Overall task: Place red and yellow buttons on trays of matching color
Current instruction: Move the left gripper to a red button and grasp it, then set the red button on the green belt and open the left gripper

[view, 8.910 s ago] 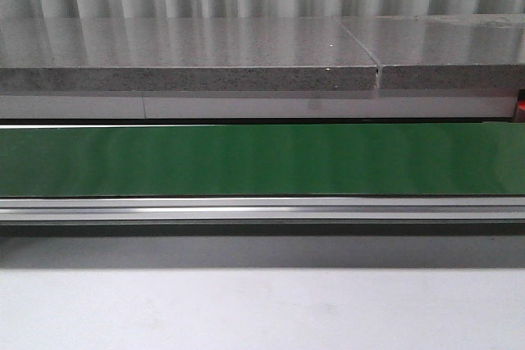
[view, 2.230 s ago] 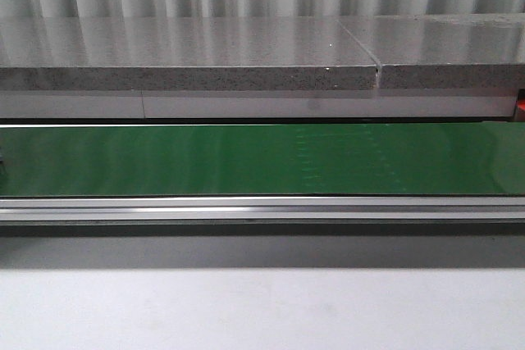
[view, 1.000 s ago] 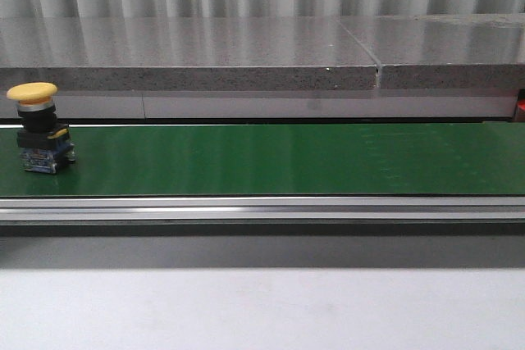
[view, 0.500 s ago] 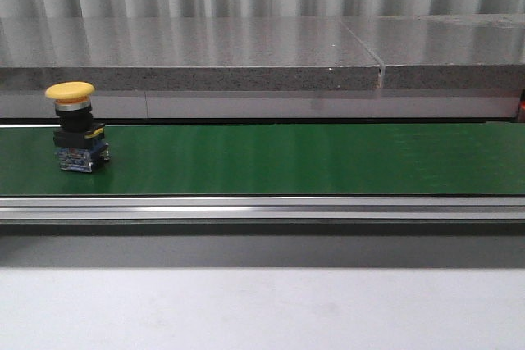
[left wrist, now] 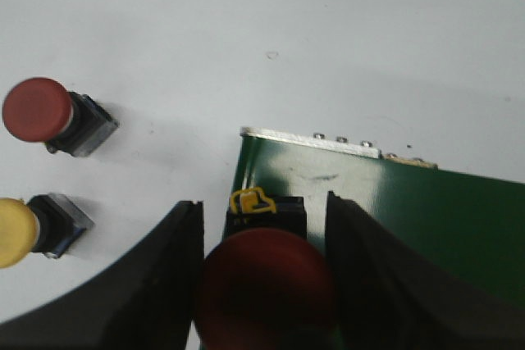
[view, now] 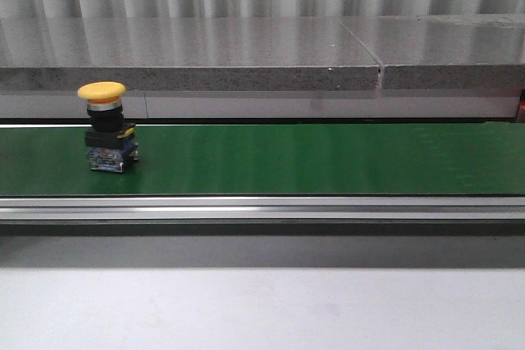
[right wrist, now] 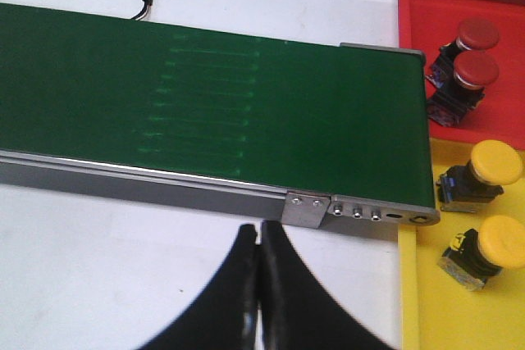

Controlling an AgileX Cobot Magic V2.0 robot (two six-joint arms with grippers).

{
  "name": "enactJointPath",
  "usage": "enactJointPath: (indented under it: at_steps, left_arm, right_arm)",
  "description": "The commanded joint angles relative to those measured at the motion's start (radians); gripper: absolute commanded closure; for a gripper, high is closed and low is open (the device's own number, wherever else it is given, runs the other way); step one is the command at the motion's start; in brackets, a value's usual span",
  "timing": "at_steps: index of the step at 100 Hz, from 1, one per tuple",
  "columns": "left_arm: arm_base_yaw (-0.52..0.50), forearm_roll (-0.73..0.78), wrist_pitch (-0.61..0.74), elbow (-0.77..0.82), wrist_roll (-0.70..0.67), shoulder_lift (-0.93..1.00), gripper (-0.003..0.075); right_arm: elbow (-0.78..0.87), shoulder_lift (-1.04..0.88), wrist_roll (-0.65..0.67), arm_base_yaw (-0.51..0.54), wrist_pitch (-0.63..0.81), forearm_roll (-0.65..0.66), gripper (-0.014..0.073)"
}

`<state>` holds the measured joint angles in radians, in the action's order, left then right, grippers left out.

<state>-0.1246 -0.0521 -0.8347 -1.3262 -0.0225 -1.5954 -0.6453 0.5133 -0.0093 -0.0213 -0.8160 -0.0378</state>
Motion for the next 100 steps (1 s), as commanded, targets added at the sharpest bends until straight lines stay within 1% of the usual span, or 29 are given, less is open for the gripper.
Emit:
enactJointPath:
  at_steps: [1, 13, 28, 46, 49, 54, 55, 57, 64, 69, 73, 100]
  left_arm:
    - [0.019, 0.0, 0.041, 0.016, -0.003, 0.059, 0.0464]
    - [0.039, 0.0, 0.059, 0.065, -0.003, 0.06, 0.0464]
    - [0.04, 0.0, 0.097, 0.119, -0.003, 0.06, 0.0464]
    - [0.04, 0.0, 0.105, 0.138, -0.003, 0.06, 0.0458]
    - [0.04, 0.0, 0.108, 0.138, -0.003, 0.06, 0.0442]
    - [0.04, 0.0, 0.11, 0.138, -0.003, 0.06, 0.0384]
    - [0.04, 0.0, 0.11, 0.138, -0.003, 0.06, 0.0384]
    - [0.04, 0.0, 0.113, 0.138, -0.003, 0.06, 0.0344]
    - [0.04, 0.0, 0.122, 0.138, -0.003, 0.06, 0.0244]
    - [0.04, -0.002, 0.133, 0.138, -0.003, 0.064, 0.0197]
    - [0.04, -0.012, 0.145, 0.138, -0.003, 0.068, 0.0183]
    - [0.092, -0.037, 0.203, 0.138, -0.003, 0.15, 0.0193]
  right_arm:
    - [-0.023, 0.003, -0.01, 0.001, 0.06, 0.0, 0.066]
    - [-0.023, 0.003, -0.01, 0.001, 0.06, 0.0, 0.066]
    - [-0.023, 0.003, -0.01, 0.001, 0.06, 0.0, 0.066]
    - [-0.023, 0.003, -0.01, 0.001, 0.06, 0.0, 0.066]
    - [-0.023, 0.003, -0.01, 0.001, 0.06, 0.0, 0.066]
    - [-0.023, 0.003, -0.01, 0.001, 0.06, 0.0, 0.066]
    - [-0.023, 0.003, -0.01, 0.001, 0.06, 0.0, 0.066]
    - [-0.023, 0.003, -0.01, 0.001, 0.06, 0.0, 0.066]
    - [-0.023, 0.003, -0.01, 0.001, 0.06, 0.0, 0.066]
    - [-0.023, 0.003, -0.01, 0.001, 0.06, 0.0, 0.066]
    - [-0.023, 0.003, -0.01, 0.001, 0.06, 0.0, 0.066]
    - [-0.023, 0.003, -0.01, 0.001, 0.06, 0.0, 0.066]
